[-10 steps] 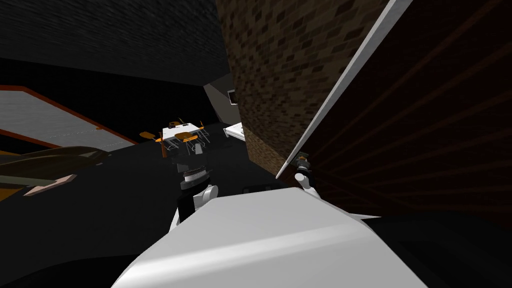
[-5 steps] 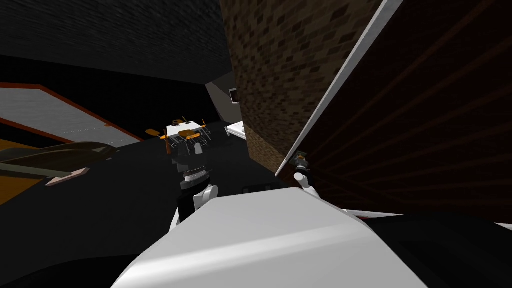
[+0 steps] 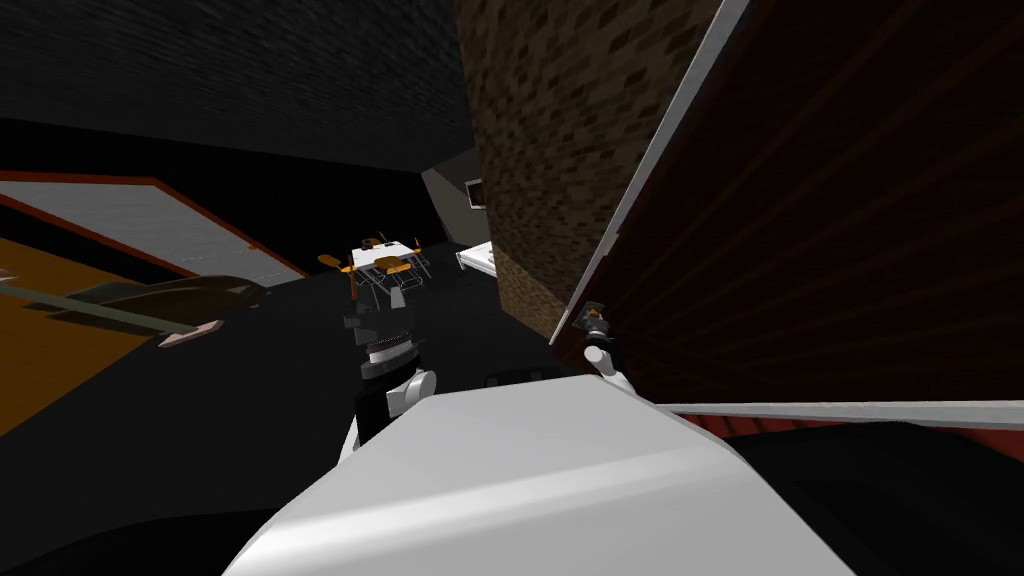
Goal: Pull the door open
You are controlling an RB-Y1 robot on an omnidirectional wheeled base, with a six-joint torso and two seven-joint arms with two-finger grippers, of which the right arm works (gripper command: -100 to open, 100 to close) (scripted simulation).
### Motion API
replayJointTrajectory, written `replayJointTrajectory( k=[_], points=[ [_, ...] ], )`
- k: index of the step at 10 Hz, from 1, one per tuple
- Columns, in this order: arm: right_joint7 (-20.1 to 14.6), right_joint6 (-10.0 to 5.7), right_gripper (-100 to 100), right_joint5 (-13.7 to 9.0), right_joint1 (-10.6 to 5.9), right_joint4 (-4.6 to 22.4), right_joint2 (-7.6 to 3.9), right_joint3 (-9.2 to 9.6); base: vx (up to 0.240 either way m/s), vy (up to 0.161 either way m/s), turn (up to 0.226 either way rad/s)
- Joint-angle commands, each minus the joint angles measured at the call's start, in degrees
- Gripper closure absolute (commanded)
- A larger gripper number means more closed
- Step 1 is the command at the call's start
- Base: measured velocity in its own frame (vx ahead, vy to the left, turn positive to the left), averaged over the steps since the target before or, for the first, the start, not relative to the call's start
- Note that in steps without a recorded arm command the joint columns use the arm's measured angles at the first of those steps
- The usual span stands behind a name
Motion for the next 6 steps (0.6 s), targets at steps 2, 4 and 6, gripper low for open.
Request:
replayJointTrajectory(
  k=[2, 4, 6],
  points=[
    [-0.42, 0.07, 100, 0.16, -0.06, -0.12, -0.32, 0.62, -0.167, 0.031, 0.036],
    [-1.41, 0.17, 100, 0.62, 0.41, -0.68, -1.01, 2.39, -0.220, -0.010, 0.109],
    [-2.27, 0.10, 100, 1.04, 0.75, -1.32, -1.75, 3.83, -0.267, 0.002, 0.102]
  ],
)
